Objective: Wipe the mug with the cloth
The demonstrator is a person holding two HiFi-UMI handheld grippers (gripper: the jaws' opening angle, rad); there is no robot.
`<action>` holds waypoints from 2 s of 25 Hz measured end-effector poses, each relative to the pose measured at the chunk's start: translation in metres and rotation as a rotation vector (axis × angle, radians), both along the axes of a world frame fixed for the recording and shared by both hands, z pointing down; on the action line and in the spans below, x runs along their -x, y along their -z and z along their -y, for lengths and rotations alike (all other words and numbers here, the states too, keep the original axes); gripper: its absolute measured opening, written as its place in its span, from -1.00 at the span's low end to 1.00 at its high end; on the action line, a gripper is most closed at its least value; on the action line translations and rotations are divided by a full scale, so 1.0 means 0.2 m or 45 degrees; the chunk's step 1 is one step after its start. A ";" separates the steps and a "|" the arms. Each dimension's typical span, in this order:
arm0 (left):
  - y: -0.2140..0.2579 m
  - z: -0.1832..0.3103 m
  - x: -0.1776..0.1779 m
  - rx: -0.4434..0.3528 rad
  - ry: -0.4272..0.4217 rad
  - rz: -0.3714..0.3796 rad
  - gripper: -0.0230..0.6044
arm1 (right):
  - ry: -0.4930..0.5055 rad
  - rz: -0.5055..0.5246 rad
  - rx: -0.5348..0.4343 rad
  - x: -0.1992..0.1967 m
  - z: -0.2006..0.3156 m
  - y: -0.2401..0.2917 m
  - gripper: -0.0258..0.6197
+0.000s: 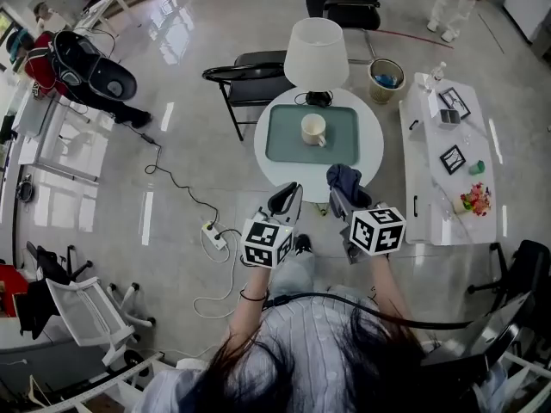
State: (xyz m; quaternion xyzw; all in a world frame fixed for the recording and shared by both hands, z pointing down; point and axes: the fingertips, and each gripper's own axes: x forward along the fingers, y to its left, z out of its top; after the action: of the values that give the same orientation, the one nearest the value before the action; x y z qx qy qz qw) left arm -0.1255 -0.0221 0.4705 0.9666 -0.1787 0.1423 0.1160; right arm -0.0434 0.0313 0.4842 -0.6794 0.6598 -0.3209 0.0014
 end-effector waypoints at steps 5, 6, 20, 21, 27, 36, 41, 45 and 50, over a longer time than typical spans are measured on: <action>-0.06 0.18 -0.02 0.039 -0.034 0.004 -0.85 | -0.058 -0.014 0.035 -0.07 0.15 -0.03 -0.58; -0.07 0.20 -0.02 0.047 -0.036 0.003 -0.85 | -0.068 -0.018 0.041 -0.07 0.17 -0.04 -0.58; -0.25 0.36 -0.16 0.154 -0.098 0.073 -0.85 | -0.113 -0.014 0.104 -0.19 0.31 -0.09 -0.58; -0.27 0.36 -0.18 0.160 -0.100 0.083 -0.85 | -0.107 -0.011 0.107 -0.21 0.33 -0.10 -0.58; -0.40 0.38 -0.34 0.198 -0.049 0.132 -0.85 | -0.037 -0.007 0.125 -0.37 0.40 -0.16 -0.58; -0.64 0.44 -0.60 0.288 0.182 0.209 -0.85 | 0.204 -0.004 0.192 -0.67 0.58 -0.28 -0.58; -0.78 0.48 -0.72 0.329 0.296 0.274 -0.84 | 0.379 -0.014 0.209 -0.75 0.68 -0.33 -0.58; -0.91 0.49 -0.80 0.381 0.377 0.354 -0.60 | 0.493 -0.009 0.239 -0.79 0.72 -0.39 -0.58; -1.00 0.56 -0.84 0.481 0.517 0.350 -0.49 | 0.611 -0.018 0.275 -0.81 0.76 -0.45 -0.58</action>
State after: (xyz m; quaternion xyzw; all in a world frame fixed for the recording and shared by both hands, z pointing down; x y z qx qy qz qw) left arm 0.0421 -0.1334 0.6707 0.8441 -0.3527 0.2763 0.2945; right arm 0.1181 -0.1197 0.5743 -0.5018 0.7641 -0.3758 -0.1518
